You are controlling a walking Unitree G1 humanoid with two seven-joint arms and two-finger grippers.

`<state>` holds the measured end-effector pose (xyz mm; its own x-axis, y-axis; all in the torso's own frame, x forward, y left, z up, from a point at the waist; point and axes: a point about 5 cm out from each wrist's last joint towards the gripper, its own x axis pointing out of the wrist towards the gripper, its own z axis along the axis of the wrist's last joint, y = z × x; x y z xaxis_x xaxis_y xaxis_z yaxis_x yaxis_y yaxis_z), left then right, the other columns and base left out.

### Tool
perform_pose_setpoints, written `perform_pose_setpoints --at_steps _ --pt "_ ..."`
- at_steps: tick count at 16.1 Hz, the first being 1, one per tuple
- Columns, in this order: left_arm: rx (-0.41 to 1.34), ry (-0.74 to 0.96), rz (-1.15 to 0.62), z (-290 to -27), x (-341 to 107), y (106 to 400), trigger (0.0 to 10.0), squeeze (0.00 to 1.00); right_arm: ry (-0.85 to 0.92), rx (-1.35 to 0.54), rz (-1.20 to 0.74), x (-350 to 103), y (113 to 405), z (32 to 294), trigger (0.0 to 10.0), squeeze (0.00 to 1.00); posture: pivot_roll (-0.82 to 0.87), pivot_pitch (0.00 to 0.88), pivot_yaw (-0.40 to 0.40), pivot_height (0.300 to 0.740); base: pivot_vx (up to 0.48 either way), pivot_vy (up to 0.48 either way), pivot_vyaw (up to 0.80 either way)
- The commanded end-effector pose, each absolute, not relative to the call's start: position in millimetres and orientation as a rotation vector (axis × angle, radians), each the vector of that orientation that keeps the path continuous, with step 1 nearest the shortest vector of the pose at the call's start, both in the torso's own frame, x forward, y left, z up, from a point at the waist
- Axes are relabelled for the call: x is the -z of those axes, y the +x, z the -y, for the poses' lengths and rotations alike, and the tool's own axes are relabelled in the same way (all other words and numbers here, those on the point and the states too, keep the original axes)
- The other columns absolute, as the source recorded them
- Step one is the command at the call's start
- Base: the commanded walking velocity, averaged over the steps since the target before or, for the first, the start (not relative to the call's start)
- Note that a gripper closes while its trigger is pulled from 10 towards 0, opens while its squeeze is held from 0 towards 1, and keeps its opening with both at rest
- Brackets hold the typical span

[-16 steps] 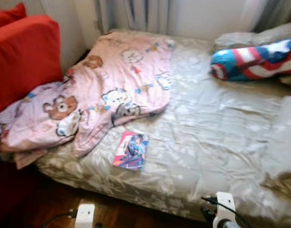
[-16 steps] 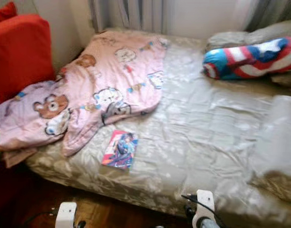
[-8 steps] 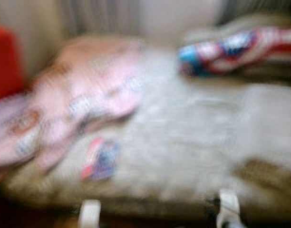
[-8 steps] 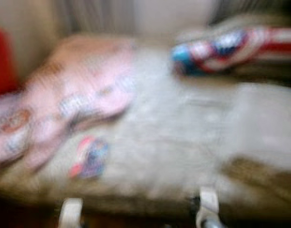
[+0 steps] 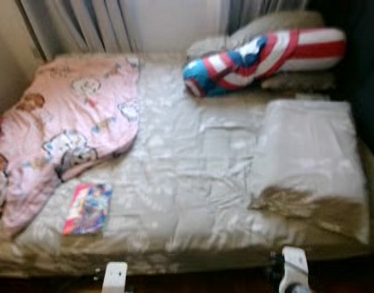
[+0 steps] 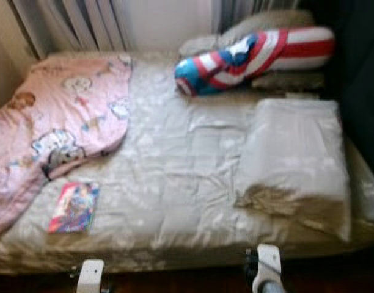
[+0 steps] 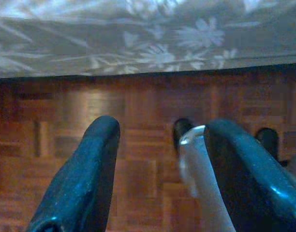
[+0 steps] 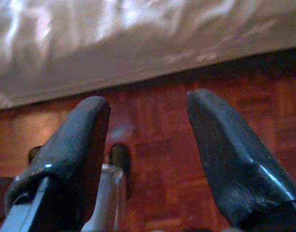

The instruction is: Clean up the room

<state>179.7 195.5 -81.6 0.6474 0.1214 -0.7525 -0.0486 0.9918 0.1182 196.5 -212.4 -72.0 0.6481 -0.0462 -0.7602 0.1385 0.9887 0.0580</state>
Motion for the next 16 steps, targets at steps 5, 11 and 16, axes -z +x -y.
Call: perform_pose_setpoints --at_steps 5,11,16 --pt "-0.099 0.113 -0.906 -203.6 86.2 167.9 10.0 0.0 0.103 0.095 -0.878 76.4 189.4 208.7 10.0 0.0 0.03 0.115 -0.022 0.74 0.0 -0.308 0.48" --pt "-0.09 0.108 -0.904 -198.5 86.1 170.4 10.0 0.0 0.126 0.11 -0.882 77.1 188.2 208.6 10.0 0.0 0.02 0.123 -0.023 0.74 0.0 -0.304 0.0" --pt "-0.088 0.112 -0.891 -198.0 84.7 173.1 10.0 0.0 0.132 0.114 -0.879 77.0 188.5 208.3 10.0 0.0 0.03 0.126 -0.01 0.74 0.0 -0.298 0.0"
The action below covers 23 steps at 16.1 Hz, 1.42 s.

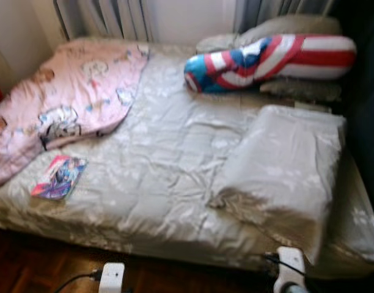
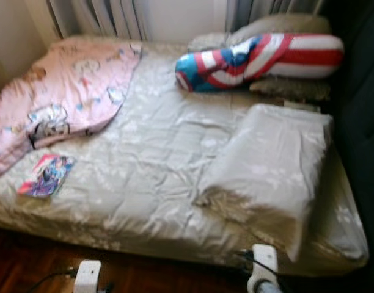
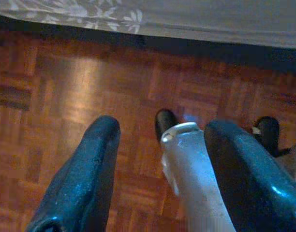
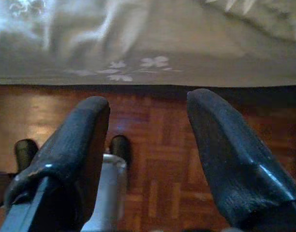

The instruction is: Clean up the room

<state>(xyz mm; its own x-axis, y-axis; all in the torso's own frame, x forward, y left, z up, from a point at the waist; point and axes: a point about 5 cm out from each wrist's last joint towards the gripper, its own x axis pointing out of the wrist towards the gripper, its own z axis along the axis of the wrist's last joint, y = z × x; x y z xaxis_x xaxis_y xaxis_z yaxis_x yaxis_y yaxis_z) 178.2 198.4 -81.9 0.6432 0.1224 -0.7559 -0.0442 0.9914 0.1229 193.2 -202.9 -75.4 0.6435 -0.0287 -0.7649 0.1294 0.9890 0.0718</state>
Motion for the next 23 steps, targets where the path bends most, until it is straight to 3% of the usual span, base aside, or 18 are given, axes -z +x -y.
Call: perform_pose_setpoints --at_steps 1,7,13,17,23 --pt "-0.087 0.115 -0.889 -198.6 84.3 173.8 10.0 0.0 0.135 0.115 -0.878 77.0 188.7 207.6 10.0 0.0 0.02 0.126 -0.006 0.74 0.0 0.0 0.0" --pt "-0.084 0.109 -0.875 -198.0 82.4 178.0 10.0 0.0 0.144 0.126 -0.893 78.0 188.2 206.1 10.0 0.0 0.02 0.123 -0.001 0.74 0.0 0.0 0.0" --pt "-0.088 0.119 -0.886 -200.0 83.8 174.2 10.0 0.0 0.128 0.111 -0.904 78.0 187.9 207.6 10.0 0.0 0.02 0.125 -0.011 0.74 0.0 0.0 -0.67" --pt "-0.09 0.117 -0.886 -200.5 84.0 173.5 10.0 0.0 0.123 0.11 -0.906 77.8 188.2 208.2 10.0 0.0 0.02 0.127 -0.015 0.74 0.0 -0.37 -0.66" --pt "-0.092 0.104 -0.882 -197.6 84.3 173.6 10.0 0.0 0.129 0.111 -0.889 77.0 188.9 209.0 10.0 0.0 0.02 0.13 -0.021 0.74 0.0 0.0 0.0"
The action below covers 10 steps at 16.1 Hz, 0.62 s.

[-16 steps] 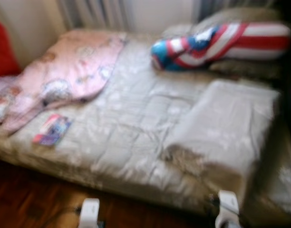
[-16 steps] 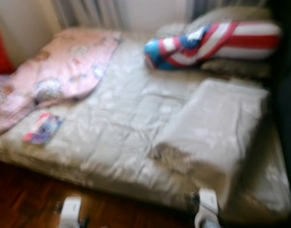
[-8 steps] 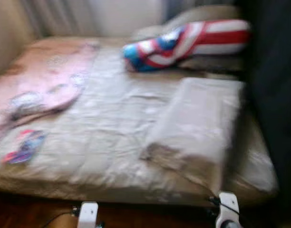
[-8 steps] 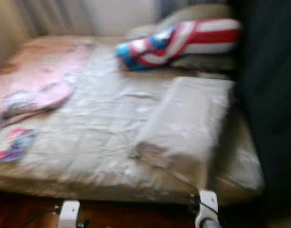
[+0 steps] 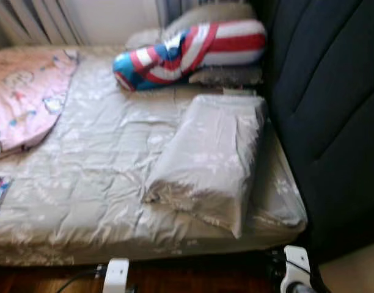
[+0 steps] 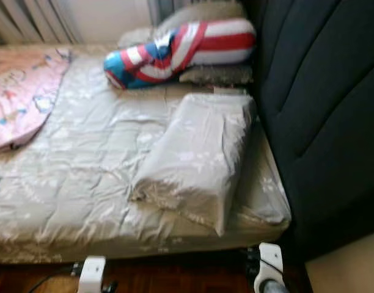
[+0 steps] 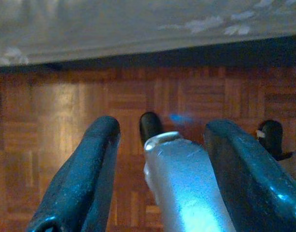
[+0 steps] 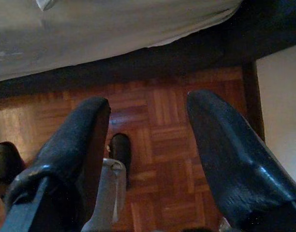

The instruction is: Clean up the room

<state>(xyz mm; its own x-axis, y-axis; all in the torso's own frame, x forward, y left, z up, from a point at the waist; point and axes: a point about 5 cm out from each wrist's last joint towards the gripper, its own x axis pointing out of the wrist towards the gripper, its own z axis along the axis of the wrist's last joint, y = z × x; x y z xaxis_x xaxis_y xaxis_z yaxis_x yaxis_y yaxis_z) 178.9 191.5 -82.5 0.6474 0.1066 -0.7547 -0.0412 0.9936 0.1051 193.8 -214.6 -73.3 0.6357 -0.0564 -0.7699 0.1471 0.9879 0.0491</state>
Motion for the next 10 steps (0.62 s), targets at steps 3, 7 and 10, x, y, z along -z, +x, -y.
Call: perform_pose_setpoints --at_steps 3,7,10 --pt "-0.097 0.096 -0.879 -195.4 84.2 174.4 10.0 0.0 0.13 0.107 -0.887 76.8 189.0 208.9 10.0 0.0 0.02 0.131 -0.021 0.74 0.0 0.0 0.0" --pt "-0.109 0.072 -0.872 -192.4 84.1 175.3 10.0 0.0 0.127 0.106 -0.888 76.9 188.8 209.2 10.0 0.0 0.02 0.122 -0.022 0.74 0.0 0.0 0.0" --pt "-0.102 0.081 -0.879 -191.5 84.1 176.5 10.0 0.0 0.126 0.103 -0.889 76.9 188.7 209.2 10.0 0.0 0.02 0.115 -0.022 0.74 0.0 0.48 0.0"
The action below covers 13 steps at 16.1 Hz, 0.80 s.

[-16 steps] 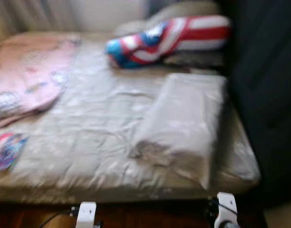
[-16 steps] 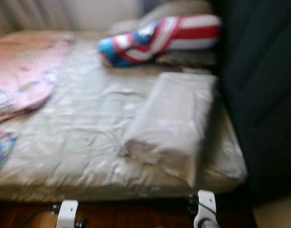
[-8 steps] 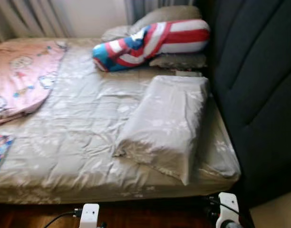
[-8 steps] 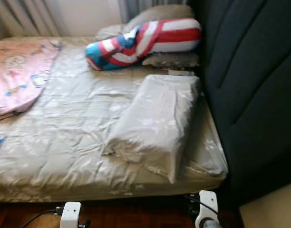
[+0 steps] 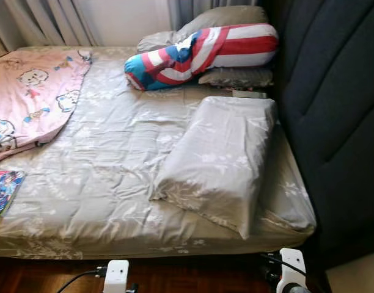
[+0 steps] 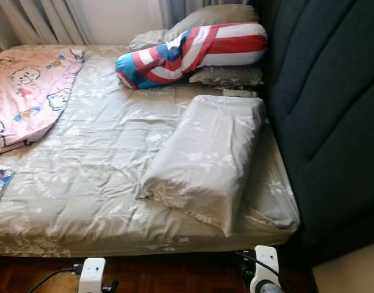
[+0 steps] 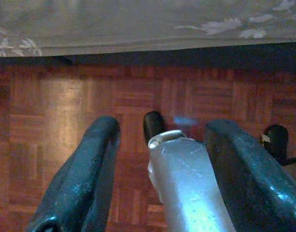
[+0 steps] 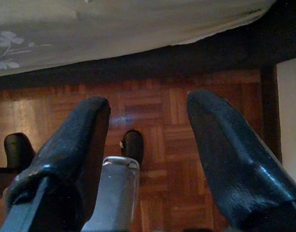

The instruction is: Clean up the room

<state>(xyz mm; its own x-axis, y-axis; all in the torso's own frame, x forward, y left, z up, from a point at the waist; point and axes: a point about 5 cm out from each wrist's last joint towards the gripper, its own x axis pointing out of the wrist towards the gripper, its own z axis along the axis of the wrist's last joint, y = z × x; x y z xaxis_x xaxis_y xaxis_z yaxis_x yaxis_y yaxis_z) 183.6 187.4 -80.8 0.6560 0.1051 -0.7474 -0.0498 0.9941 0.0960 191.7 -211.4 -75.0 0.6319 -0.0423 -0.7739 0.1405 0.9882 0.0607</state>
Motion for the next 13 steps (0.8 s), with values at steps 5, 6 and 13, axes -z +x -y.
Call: perform_pose_setpoints --at_steps 5,6,13 --pt "-0.107 0.077 -0.884 -197.6 83.8 175.4 10.0 0.0 0.125 0.101 -0.889 76.8 188.9 209.2 10.0 0.0 0.02 0.117 -0.025 0.74 0.0 0.0 0.0" --pt "-0.108 0.078 -0.884 -198.3 83.9 174.7 10.0 0.0 0.125 0.1 -0.889 76.8 188.9 209.2 10.0 0.0 0.02 0.12 -0.026 0.74 0.0 0.0 0.0" --pt "-0.101 0.067 -0.879 -194.5 84.6 174.0 10.0 0.0 0.13 0.098 -0.886 76.5 189.4 209.0 10.0 0.0 0.02 0.123 -0.028 0.74 0.0 0.0 0.0"
